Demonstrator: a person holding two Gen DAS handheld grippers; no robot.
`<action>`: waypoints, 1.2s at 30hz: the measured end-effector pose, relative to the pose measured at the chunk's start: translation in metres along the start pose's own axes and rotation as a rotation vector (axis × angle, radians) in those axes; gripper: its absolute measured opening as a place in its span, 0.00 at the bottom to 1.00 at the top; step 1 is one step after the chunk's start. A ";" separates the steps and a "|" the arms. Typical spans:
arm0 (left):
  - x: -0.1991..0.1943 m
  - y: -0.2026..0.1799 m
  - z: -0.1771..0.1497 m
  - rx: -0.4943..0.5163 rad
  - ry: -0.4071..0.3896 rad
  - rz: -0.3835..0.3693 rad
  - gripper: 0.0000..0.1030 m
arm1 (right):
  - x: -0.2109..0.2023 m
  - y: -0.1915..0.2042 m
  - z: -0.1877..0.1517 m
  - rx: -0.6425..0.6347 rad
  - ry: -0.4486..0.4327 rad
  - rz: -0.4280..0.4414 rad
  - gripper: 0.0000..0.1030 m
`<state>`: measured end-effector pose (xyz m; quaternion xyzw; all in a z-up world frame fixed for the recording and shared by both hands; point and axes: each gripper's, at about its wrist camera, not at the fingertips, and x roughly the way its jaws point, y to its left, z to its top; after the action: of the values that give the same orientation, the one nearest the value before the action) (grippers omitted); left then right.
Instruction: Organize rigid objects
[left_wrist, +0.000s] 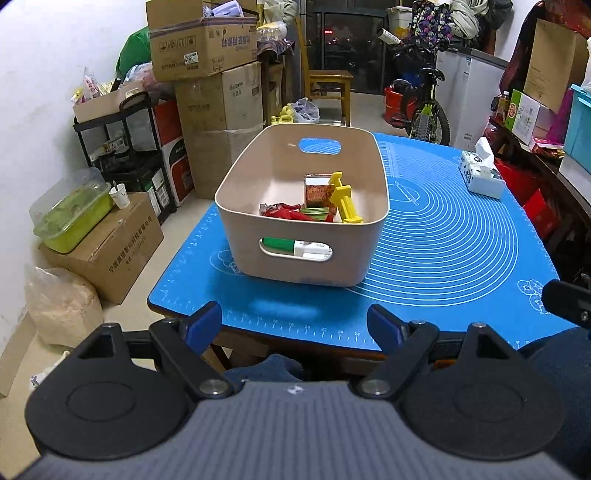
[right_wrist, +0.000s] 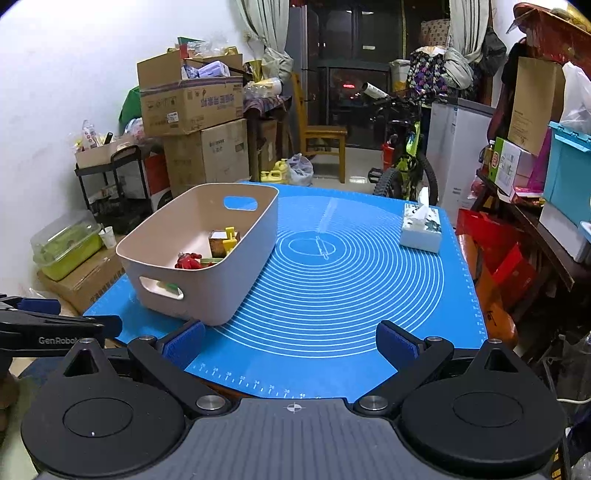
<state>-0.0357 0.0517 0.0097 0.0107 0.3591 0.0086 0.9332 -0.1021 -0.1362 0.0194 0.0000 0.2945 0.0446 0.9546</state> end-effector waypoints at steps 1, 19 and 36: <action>0.000 0.000 0.000 0.000 -0.001 0.001 0.83 | 0.000 0.000 0.000 0.001 0.001 0.000 0.96; 0.005 -0.001 -0.002 0.005 -0.004 -0.011 0.83 | 0.004 -0.003 -0.002 0.007 0.015 -0.004 0.96; 0.005 -0.001 -0.002 0.005 -0.004 -0.011 0.83 | 0.003 -0.004 -0.003 0.007 0.014 -0.007 0.96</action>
<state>-0.0336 0.0510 0.0045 0.0108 0.3572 0.0024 0.9340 -0.1006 -0.1398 0.0148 0.0021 0.3011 0.0404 0.9527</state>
